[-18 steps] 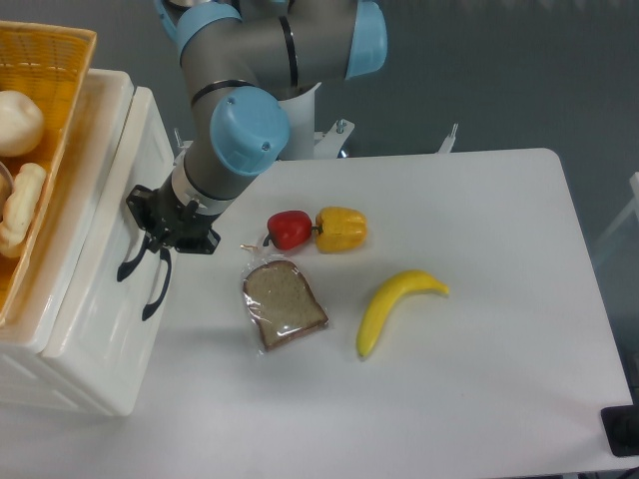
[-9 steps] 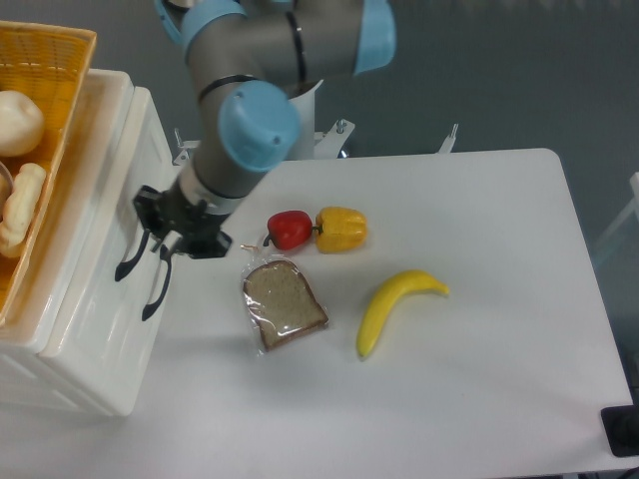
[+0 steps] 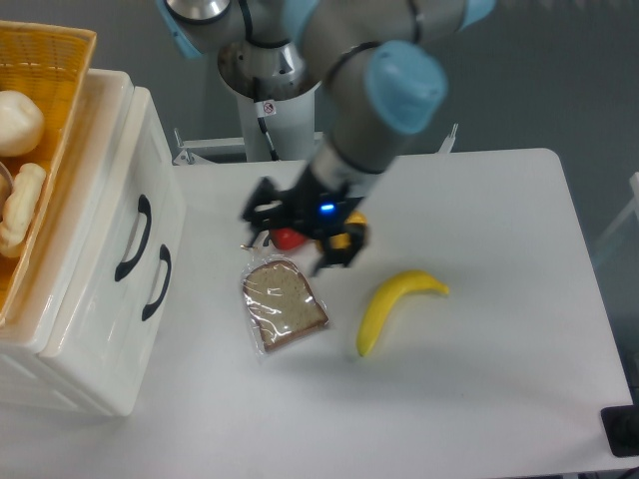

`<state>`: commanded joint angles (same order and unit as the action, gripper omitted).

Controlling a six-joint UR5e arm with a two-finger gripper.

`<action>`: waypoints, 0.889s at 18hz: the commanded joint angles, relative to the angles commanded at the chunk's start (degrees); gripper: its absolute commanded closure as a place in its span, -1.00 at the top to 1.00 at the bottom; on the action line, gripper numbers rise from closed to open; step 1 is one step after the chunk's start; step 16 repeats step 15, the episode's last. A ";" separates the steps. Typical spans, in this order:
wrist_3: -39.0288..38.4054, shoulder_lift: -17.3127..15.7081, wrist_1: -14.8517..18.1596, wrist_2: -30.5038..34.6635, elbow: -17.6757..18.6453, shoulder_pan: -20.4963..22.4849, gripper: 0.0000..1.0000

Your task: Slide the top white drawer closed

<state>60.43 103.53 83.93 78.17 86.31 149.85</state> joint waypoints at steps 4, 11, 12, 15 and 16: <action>10.12 3.51 -4.29 4.71 -0.09 6.75 1.00; 32.28 8.70 -9.93 9.63 -0.17 11.86 1.00; 34.04 9.14 -10.10 9.63 -0.35 12.13 1.00; 36.43 9.41 -10.72 9.81 -0.52 11.87 1.00; 36.43 9.41 -10.72 9.81 -0.52 11.87 1.00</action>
